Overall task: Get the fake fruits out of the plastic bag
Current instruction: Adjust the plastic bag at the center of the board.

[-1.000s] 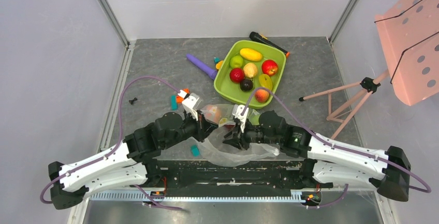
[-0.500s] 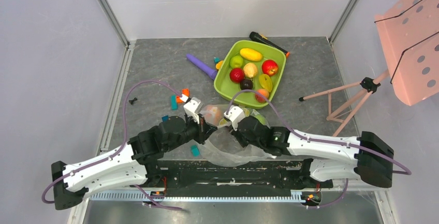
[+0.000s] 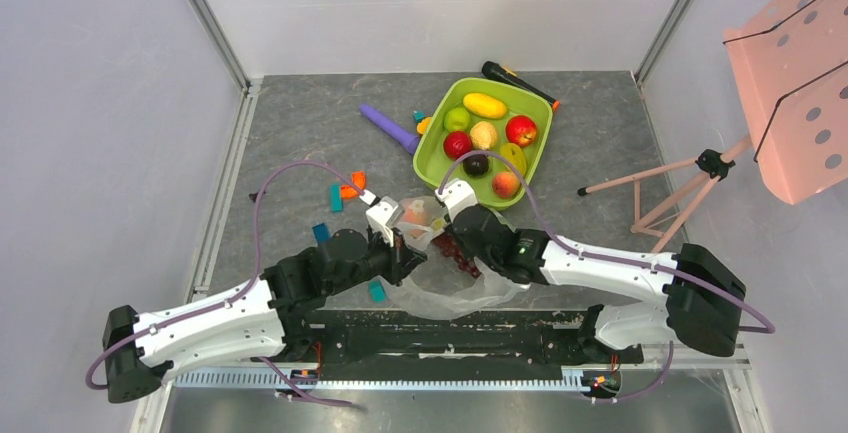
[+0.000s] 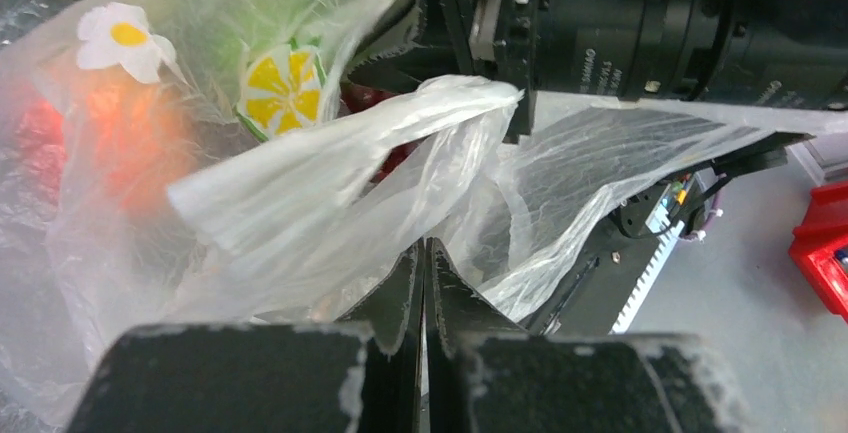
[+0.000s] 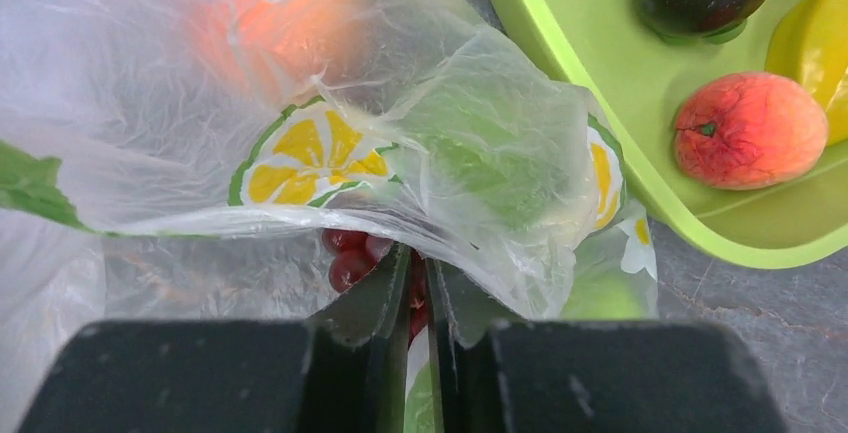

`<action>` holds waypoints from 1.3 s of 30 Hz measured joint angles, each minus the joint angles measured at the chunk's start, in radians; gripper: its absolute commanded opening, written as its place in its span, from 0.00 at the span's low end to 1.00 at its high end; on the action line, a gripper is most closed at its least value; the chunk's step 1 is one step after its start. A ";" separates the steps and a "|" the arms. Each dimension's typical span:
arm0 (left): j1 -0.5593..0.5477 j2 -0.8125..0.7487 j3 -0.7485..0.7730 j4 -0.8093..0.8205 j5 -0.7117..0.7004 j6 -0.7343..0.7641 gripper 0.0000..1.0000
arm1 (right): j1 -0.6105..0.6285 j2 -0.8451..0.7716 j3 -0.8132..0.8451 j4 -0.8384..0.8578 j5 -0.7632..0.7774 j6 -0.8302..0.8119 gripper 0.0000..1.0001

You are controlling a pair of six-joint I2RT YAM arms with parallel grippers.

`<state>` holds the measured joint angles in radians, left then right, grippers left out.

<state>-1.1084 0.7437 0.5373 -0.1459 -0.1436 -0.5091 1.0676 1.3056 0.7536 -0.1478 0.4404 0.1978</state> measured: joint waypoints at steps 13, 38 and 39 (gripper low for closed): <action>0.000 0.005 0.011 0.031 0.093 0.006 0.02 | -0.011 -0.159 0.037 -0.024 -0.246 -0.264 0.72; 0.000 0.113 0.277 0.014 0.153 0.049 0.26 | -0.142 -0.108 0.040 -0.147 -0.280 -0.520 0.89; 0.000 0.113 0.279 0.014 0.154 0.049 0.25 | -0.159 -0.095 0.043 -0.146 -0.290 -0.523 0.86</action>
<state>-1.1088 0.8566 0.8162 -0.1322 0.0109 -0.4603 0.9085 1.2110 0.7971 -0.2935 0.1505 -0.3256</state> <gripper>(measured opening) 0.278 0.915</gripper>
